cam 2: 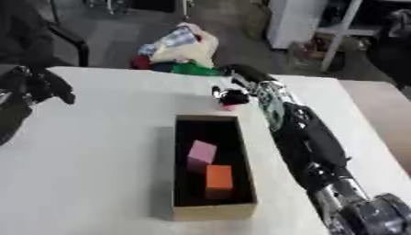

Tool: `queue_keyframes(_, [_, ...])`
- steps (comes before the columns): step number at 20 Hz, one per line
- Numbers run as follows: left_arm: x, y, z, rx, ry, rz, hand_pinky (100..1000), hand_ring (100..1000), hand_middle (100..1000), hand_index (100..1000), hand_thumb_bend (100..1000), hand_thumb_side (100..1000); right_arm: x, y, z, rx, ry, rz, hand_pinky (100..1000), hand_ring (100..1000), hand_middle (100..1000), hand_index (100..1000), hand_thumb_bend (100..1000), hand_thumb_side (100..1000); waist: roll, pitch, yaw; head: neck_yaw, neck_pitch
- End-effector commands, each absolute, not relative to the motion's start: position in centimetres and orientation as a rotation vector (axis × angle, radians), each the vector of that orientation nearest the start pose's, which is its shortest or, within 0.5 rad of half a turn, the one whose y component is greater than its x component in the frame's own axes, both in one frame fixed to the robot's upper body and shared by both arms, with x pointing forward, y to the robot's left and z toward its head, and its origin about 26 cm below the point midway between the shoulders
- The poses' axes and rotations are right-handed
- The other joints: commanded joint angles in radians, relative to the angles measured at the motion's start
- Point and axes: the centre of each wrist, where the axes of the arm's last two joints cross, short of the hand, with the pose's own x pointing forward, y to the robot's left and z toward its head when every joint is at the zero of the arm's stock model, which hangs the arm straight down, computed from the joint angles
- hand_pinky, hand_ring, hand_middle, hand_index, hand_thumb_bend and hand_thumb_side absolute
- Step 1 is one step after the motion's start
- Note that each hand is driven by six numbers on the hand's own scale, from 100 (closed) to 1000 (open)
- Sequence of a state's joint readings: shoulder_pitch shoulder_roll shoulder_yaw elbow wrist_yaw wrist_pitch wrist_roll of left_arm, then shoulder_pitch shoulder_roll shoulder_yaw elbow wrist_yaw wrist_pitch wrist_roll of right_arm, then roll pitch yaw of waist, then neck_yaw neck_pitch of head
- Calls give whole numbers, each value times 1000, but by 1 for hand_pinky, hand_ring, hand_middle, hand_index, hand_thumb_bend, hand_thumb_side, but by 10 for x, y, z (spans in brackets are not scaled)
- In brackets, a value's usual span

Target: Pick up objects on the table and place them in the box.

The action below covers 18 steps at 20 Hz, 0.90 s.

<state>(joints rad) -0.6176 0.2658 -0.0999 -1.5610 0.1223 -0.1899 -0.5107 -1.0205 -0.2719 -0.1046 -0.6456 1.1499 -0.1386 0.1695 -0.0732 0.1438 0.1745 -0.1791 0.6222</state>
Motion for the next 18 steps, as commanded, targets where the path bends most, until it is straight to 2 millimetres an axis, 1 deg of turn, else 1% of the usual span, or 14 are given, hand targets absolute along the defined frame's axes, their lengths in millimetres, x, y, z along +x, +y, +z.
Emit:
queue_keyframes(1, [390,211,206,-356,-2194,-990,732,597,610,928,156,954,505,-265,158,-1021,-1332,1169,816,783,847,974,100,648,5,-11,7,-8,-16])
queue_keyframes(5, [390,211,206,-353,-2195,-996,732,597,610,928,155,955,505,-275,154,-1071,-1271,1122,819,789,851,974,100,663,3,-7,17,-10,-21])
queue_keyframes(10, [390,211,207,-351,-2196,-1000,732,597,610,928,154,955,504,-288,148,-1086,-1229,1090,818,788,846,972,100,678,3,-6,16,-9,-22])
queue_keyframes(18, [391,210,209,-352,-2203,-1005,733,594,610,929,152,956,502,-293,134,-1079,-1176,1065,814,779,807,945,100,685,8,0,18,-9,-25])
